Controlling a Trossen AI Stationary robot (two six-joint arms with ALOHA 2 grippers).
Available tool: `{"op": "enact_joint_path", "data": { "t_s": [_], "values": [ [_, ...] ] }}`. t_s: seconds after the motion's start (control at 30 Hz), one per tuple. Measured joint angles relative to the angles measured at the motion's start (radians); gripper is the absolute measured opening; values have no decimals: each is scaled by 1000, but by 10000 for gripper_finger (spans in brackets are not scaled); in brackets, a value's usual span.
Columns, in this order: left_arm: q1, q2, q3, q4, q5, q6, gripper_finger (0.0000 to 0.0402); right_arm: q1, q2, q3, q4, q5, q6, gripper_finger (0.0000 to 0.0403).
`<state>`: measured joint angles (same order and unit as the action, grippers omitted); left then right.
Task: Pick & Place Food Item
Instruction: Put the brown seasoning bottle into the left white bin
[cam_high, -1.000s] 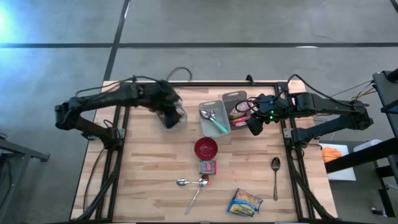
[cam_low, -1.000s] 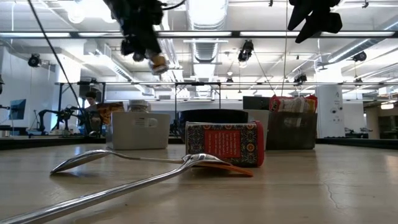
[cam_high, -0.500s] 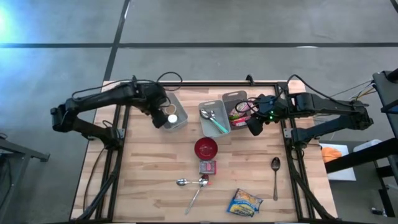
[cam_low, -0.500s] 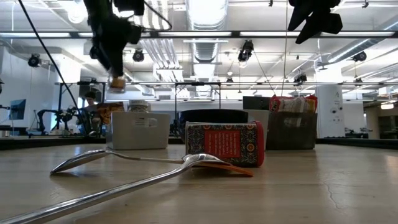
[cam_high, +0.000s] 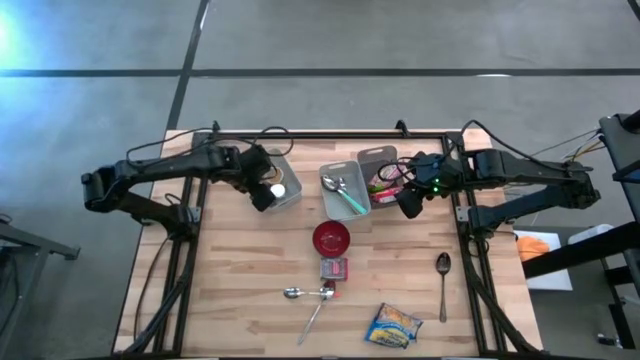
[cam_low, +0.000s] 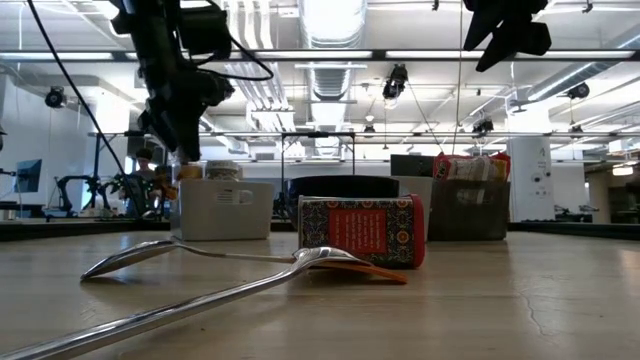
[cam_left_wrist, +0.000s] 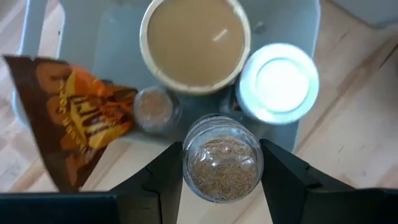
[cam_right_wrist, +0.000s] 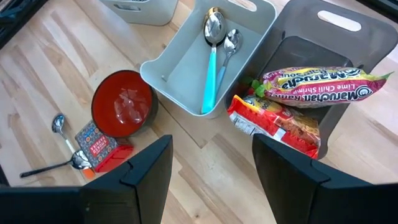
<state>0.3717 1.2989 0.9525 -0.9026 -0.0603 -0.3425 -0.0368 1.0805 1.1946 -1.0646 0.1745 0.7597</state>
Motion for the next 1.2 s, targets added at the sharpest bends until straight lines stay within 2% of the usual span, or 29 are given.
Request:
{"op": "enact_joint_path", "data": {
  "t_s": [0.13,0.4,0.7,1.2],
  "values": [
    [0,1,-12,64,33,-16,168,0,0,0,0,0,0,219],
    [0,2,-37,80,44,-22,168,0,0,0,0,0,0,219],
    [0,65,-63,132,79,-31,168,0,0,0,0,-3,0,219],
    [0,165,-63,156,79,96,168,2,0,0,0,-26,6,219]
  ]
}}
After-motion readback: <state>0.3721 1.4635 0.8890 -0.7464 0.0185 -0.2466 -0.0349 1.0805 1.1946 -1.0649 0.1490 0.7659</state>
